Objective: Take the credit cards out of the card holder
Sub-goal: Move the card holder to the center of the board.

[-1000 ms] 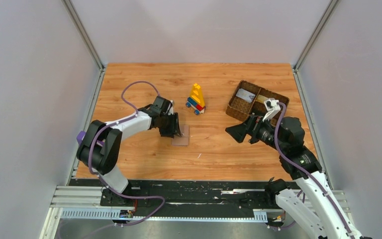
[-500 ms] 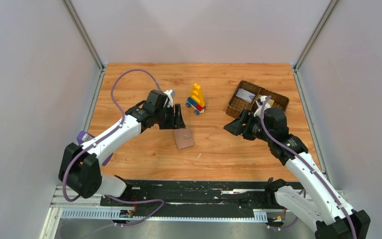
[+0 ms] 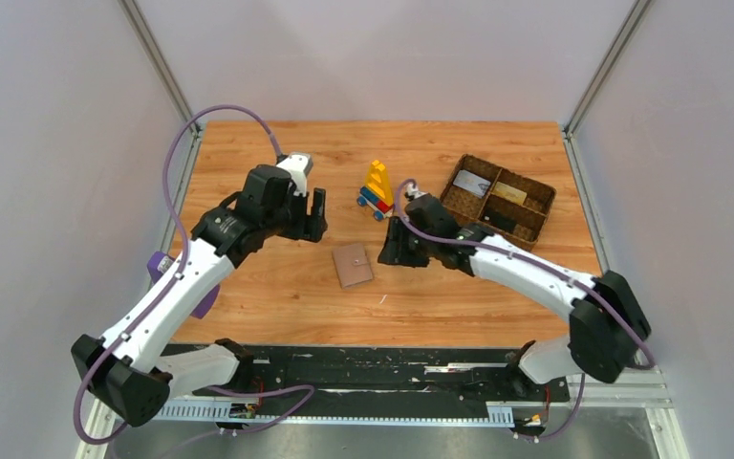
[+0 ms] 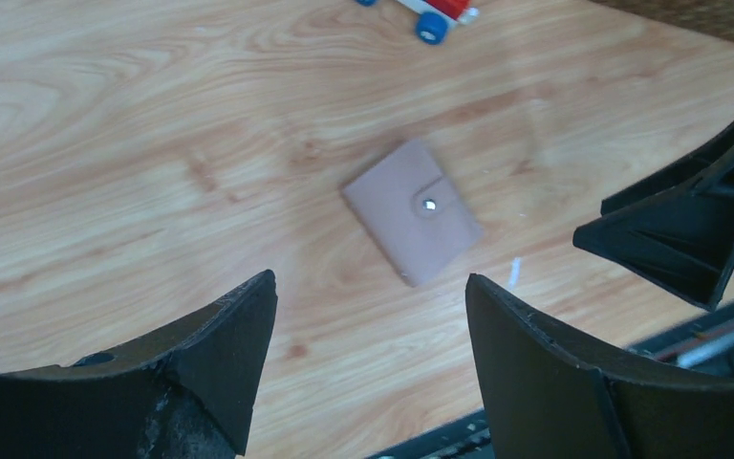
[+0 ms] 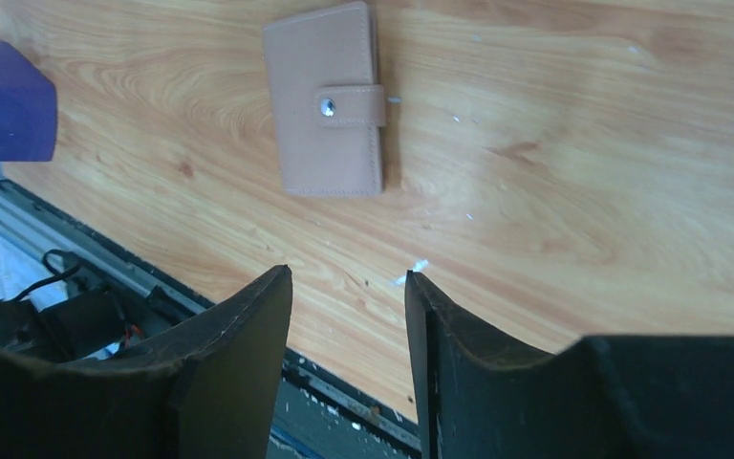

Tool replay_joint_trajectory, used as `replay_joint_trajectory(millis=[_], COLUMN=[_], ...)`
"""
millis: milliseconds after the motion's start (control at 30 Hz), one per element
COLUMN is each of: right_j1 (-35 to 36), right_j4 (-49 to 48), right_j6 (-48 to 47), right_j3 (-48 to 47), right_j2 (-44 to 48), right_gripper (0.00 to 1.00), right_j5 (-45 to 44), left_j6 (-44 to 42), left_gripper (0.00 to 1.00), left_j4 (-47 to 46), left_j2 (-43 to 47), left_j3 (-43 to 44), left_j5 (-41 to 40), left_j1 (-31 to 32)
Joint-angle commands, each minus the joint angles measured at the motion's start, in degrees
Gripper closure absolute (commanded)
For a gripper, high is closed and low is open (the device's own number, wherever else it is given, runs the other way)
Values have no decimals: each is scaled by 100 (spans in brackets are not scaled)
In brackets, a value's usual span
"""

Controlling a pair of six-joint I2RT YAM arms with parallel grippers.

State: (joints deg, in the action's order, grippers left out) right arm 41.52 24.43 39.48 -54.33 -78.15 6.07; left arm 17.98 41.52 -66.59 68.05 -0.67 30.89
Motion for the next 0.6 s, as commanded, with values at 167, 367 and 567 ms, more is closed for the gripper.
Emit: replay_joint_trajectory(millis=[167,367,567], right_j1=[445,468,515], right_j4=[-314,-301,-298], right_j6=[-111,-69,-133], right_j3=[-1517,-2027,-2293], right_j2=[-1865,-2672,-3101], right_gripper=[55,57,60], right_j5=[-705,-380,-341], left_j6=[-696,-696,-697], left_gripper=[19,19,19], left_j4=[51,-231,-227], left_j2=[1318,1911,1936], left_j3=[-849,-1055,-1055], left_j5=[-1628,-1464,-1389], left_j1=[-13,-17,-14])
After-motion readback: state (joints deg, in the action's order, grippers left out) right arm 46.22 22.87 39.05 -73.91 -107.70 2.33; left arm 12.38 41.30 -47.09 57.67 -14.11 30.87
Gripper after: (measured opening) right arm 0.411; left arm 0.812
